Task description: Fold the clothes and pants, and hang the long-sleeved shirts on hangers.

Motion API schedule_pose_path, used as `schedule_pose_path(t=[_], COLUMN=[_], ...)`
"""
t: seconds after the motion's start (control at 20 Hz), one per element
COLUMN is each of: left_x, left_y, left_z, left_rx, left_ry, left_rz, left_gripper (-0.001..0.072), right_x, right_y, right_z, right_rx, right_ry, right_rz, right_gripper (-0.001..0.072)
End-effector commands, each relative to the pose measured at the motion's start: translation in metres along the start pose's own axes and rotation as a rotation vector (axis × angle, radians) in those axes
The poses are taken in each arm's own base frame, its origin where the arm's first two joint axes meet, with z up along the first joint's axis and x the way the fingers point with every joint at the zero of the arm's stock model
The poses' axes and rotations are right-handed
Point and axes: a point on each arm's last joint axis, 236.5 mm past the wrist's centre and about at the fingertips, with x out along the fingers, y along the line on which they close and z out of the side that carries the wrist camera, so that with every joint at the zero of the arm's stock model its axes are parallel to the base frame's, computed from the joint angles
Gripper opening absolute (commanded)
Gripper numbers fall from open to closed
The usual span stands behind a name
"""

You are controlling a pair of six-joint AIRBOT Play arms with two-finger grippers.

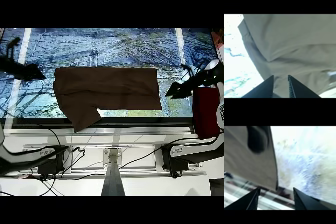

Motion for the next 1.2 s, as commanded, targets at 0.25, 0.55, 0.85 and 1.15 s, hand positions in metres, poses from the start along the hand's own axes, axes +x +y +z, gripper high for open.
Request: schedule_pose_path(t=[0.25,0.55,0.85,1.15], left_x=[0.028,0.087,0.11,0.143], left_y=[0.005,-0.003,-0.011,-0.034], left_z=[-0.104,-0.183,-0.209,-0.235], left_rx=[-0.215,-0.299,-0.301,-0.203], left_ry=[-0.098,0.106,0.152,0.228], left_rz=[-0.03,-0.112,-0.135,-0.106], left_gripper=[0.0319,0.0606,0.0603,0.0488], right_x=[0.065,0.065,0.065,0.065], right_y=[0.012,0.013,0.012,0.012], right_z=[-0.022,-0.023,-0.022,-0.022], right_rx=[0.056,0.031,0.016,0.016], right_ry=[-0.05,-0.047,-0.054,-0.053], right_rz=[0.167,0.168,0.164,0.165], right_gripper=[0.0448,0.0168,0.0049,0.0049])
